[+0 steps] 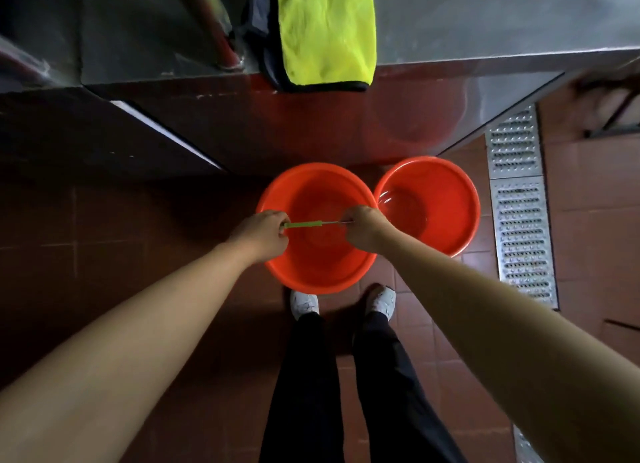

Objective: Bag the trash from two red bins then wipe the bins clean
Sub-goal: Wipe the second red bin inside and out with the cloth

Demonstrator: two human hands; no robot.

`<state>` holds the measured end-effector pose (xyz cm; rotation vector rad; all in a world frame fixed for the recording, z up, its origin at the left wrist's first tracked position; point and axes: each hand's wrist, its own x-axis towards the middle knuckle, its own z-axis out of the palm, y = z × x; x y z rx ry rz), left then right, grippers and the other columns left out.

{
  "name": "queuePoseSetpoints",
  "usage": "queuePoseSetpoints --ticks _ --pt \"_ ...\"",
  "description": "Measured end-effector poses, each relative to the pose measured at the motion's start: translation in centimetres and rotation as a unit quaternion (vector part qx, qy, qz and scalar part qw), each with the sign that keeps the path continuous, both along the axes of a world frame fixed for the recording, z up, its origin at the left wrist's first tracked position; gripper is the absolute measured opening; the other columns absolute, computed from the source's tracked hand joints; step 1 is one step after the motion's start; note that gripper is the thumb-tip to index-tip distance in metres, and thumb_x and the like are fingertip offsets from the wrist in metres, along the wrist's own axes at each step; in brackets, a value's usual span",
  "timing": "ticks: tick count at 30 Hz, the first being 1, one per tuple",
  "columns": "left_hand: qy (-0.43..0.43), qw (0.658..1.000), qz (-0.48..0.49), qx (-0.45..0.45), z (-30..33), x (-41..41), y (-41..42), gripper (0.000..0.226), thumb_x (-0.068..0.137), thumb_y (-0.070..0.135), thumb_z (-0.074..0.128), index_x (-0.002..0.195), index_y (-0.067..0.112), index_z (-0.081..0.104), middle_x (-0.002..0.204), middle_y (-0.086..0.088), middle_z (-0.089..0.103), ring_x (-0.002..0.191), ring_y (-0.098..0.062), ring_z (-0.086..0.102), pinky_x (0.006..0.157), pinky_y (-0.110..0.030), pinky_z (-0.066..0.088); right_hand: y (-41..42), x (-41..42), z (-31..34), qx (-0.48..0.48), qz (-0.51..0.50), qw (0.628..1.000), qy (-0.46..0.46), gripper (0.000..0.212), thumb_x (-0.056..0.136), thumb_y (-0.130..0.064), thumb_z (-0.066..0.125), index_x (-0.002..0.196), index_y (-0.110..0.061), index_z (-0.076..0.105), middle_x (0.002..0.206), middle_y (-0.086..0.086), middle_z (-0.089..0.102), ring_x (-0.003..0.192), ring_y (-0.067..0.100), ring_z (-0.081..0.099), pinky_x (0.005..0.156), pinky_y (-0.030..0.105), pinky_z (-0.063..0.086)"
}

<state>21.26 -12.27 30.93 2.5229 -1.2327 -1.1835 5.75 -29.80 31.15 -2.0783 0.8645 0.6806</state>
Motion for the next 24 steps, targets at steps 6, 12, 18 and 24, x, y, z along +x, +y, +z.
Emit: queuePoseSetpoints --ticks 6,12,18,24 --pt "-0.067 0.992 0.02 -0.109 -6.7 -0.5 -2.3 0.021 0.08 0.015 0.055 0.099 0.019 0.063 0.101 -0.005 0.065 0.094 -0.032 0.061 0.078 -0.04 0.05 -2.9 0.3 -6.9 -0.016 -0.065 0.998 -0.013 0.037 0.08 -0.004 0.056 0.11 -0.019 0.073 0.09 -0.001 0.06 0.092 0.027 0.065 0.068 0.024 0.04" --pt "-0.057 0.989 0.053 -0.126 -10.6 -0.6 -3.8 0.025 0.074 0.015 0.053 0.096 0.015 0.064 0.092 -0.006 0.06 0.093 -0.033 0.058 0.08 -0.042 0.05 -3.9 0.3 -11.6 0.0 -0.083 0.996 -0.019 0.037 0.084 -0.004 0.052 0.112 -0.019 0.071 0.1 0.004 0.064 0.09 0.026 0.064 0.068 0.025 0.043" --pt "-0.07 0.994 0.025 -0.079 -12.9 -0.6 -4.1 0.037 0.076 0.019 0.054 0.111 0.014 0.066 0.099 -0.006 0.06 0.099 -0.031 0.057 0.086 -0.041 0.047 -3.5 -0.1 -14.4 -0.01 -0.092 0.995 -0.043 0.045 0.078 0.002 0.054 0.118 -0.011 0.07 0.119 0.013 0.061 0.11 0.031 0.059 0.088 0.029 0.047" --pt "-0.086 0.992 0.04 -0.079 -13.6 -0.7 -4.1 0.05 0.07 0.028 0.044 0.113 0.015 0.066 0.096 -0.004 0.058 0.096 -0.029 0.054 0.084 -0.04 0.047 -3.6 -0.6 -15.5 -0.003 -0.1 0.993 -0.065 0.046 0.075 0.004 0.059 0.118 -0.009 0.069 0.121 0.013 0.06 0.111 0.031 0.059 0.092 0.033 0.048"
